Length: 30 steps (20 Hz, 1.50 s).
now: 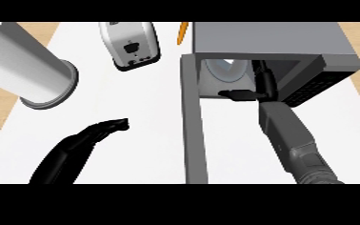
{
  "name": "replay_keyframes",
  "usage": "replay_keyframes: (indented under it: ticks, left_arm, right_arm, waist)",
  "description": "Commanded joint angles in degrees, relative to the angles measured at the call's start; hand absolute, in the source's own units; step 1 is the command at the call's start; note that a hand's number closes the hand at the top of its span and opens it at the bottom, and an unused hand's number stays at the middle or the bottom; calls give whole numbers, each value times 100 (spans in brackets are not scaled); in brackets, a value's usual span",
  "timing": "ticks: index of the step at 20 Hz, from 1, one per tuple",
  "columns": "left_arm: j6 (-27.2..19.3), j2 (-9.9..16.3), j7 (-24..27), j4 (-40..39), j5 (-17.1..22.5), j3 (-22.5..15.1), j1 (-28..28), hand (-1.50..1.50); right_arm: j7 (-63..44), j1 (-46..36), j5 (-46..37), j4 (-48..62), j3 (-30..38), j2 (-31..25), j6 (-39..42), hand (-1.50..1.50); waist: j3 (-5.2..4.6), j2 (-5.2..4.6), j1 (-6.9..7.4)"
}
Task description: Pick up the milk, place it into the microwave and close the microwave
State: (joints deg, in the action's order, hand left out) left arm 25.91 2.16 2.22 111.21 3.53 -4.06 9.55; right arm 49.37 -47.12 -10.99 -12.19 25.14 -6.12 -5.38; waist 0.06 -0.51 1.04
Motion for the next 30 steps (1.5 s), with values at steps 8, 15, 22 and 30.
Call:
replay_keyframes:
  ticks: [8,15,22,30]
  left_arm:
    - [-224,-206,-182,-961,-619,-551,-803,150]
    - [-6,-145,82,-1621,-1467,-1239,-893,150]
    - [-316,-214,899,-2782,-1692,-1893,-1110,150]
    - [-1717,-214,794,-3835,-1509,-3754,-1955,150]
  right_arm:
    - [139,1643,70,-1457,-614,212,809,-150]
    - [-253,2852,92,-3170,-1074,445,981,-150]
    - [-1023,4423,346,-5574,-1360,192,1518,-150]
    - [-1968,5466,931,-7832,-1353,253,1772,-150]
  waist:
    - [-14,107,-276]
    - [-23,134,-389]
    - [-25,101,-374]
    - [-15,60,-298]
